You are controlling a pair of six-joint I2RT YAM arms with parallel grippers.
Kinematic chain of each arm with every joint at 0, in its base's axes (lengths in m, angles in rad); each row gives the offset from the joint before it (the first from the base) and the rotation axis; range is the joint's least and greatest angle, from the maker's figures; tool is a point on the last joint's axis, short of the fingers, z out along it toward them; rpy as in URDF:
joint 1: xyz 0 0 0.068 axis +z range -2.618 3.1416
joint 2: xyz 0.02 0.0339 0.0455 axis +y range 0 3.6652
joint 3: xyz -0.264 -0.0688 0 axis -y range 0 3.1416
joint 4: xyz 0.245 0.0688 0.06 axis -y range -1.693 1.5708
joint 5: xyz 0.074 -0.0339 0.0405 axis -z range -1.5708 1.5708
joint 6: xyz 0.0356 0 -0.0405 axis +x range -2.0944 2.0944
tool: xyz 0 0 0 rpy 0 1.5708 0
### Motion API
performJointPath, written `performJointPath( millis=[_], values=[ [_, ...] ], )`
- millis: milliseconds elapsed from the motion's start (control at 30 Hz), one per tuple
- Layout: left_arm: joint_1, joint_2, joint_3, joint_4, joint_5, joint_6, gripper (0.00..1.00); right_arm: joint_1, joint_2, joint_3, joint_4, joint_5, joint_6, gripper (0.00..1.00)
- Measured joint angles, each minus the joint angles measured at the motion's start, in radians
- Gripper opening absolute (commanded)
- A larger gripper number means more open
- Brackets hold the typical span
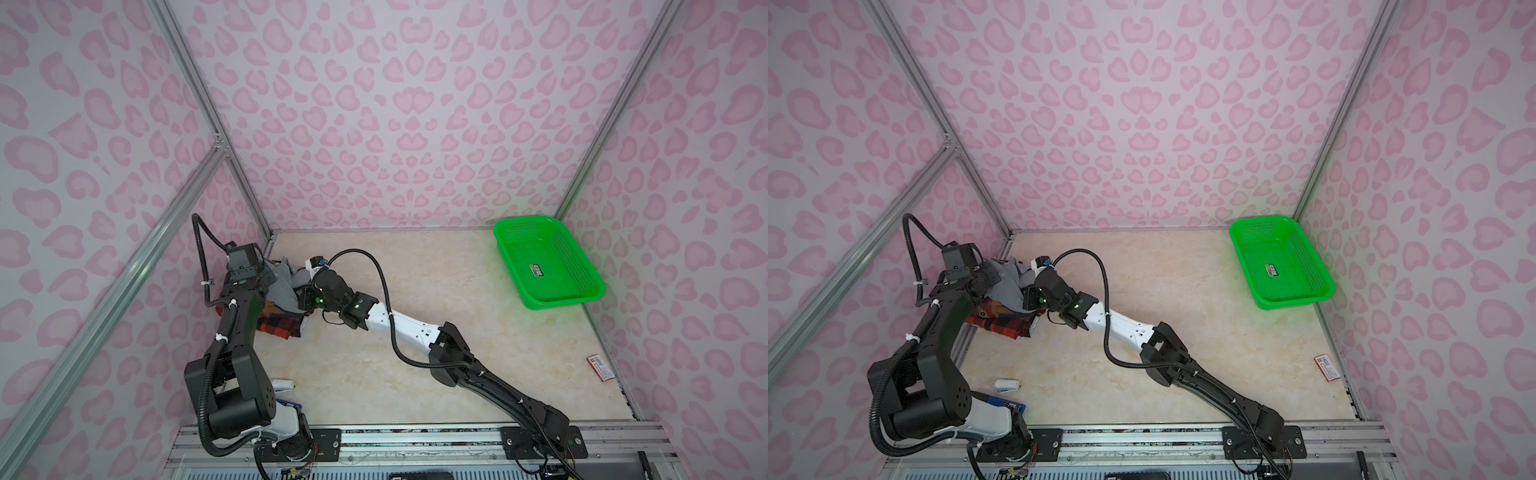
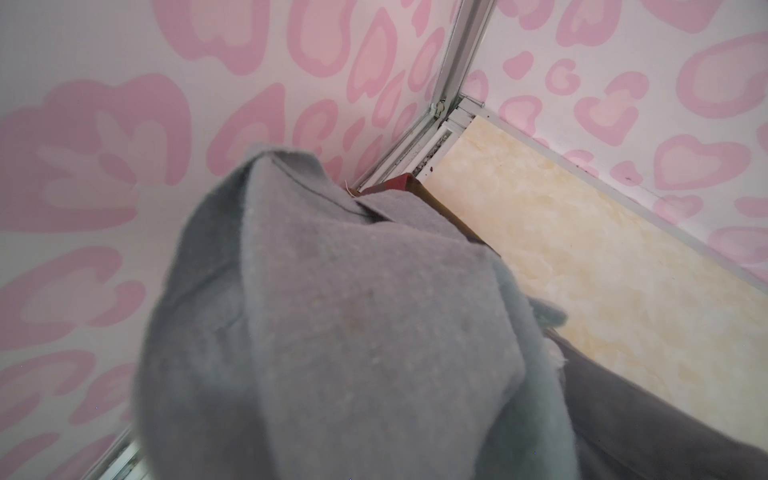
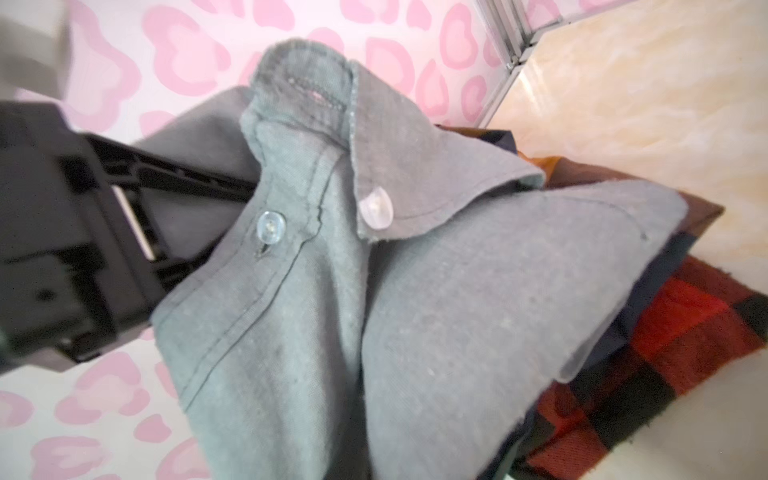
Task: Fold and stack the long sleeve shirts
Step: 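Lower the grey shirt onto the plaid shirt and open both grippers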
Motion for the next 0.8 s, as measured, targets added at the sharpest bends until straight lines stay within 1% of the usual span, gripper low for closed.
performJointPath(
  millis=[33,67,133,167,200,267,300,367,400,467,567,700,800],
  values=[
    [0.004,-0.003,-0.003,0.003,0.000,-0.011,0.42,0.000,0.008,0.000,-0.004,0.000,0.000,0.00],
    [0.008,-0.008,-0.004,0.004,0.000,-0.018,0.44,0.000,0.017,0.000,-0.008,0.000,0.001,0.00],
    [0.012,-0.026,-0.003,0.004,-0.005,-0.040,0.50,-0.002,0.028,0.000,-0.014,0.002,0.006,0.00],
    [0.011,-0.043,-0.003,0.003,-0.012,-0.047,0.58,-0.002,0.031,0.000,-0.018,0.001,0.011,0.00],
    [0.011,-0.065,-0.002,0.001,-0.019,-0.060,0.69,-0.002,0.031,0.000,-0.021,0.002,0.011,0.00],
    [0.011,-0.120,0.000,-0.009,-0.045,-0.092,0.71,-0.002,0.031,0.000,-0.020,0.002,0.011,0.04],
    [0.010,-0.150,0.006,-0.021,-0.062,-0.115,0.72,-0.002,0.031,0.000,-0.019,0.002,0.011,0.08],
    [0.011,-0.196,0.019,-0.038,-0.095,-0.130,0.73,-0.001,0.031,0.000,-0.023,0.002,0.012,0.13],
    [0.011,-0.219,0.024,-0.048,-0.108,-0.148,0.77,0.000,0.031,0.000,-0.026,0.003,0.012,0.17],
    [0.012,-0.255,0.027,-0.076,-0.125,-0.175,0.78,0.003,0.030,-0.002,-0.026,0.003,0.014,0.26],
    [0.003,-0.287,0.050,-0.123,-0.130,-0.195,0.78,0.009,0.023,-0.013,-0.027,0.003,0.022,0.36],
    [-0.047,-0.293,0.060,-0.130,-0.119,-0.189,0.79,0.011,0.000,-0.028,-0.029,-0.002,0.040,0.48],
    [-0.049,-0.306,0.022,-0.126,-0.109,-0.176,0.84,0.008,-0.051,-0.081,-0.026,-0.013,0.045,0.63]
  ],
)
